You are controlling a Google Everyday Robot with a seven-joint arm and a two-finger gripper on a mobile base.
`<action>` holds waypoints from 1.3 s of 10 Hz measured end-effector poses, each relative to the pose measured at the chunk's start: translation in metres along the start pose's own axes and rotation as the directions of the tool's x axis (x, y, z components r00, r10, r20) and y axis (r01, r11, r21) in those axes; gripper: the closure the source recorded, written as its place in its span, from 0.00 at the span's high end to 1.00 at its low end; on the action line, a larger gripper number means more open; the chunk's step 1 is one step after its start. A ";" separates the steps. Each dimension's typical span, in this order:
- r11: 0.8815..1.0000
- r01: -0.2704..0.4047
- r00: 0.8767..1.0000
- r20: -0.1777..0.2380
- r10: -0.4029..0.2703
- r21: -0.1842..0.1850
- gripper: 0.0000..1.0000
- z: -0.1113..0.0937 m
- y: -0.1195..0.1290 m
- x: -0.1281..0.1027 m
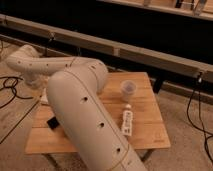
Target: Place the white sponge in the ceramic cup
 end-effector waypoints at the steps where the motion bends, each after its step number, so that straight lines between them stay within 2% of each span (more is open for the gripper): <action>1: 1.000 0.025 1.000 -0.008 -0.025 -0.010 0.65 0.010 -0.004 0.000; 6: 0.997 0.073 0.996 -0.049 -0.074 -0.019 0.65 0.046 -0.011 -0.003; 13: 0.997 0.078 0.993 -0.091 -0.079 -0.020 0.65 0.087 -0.020 -0.006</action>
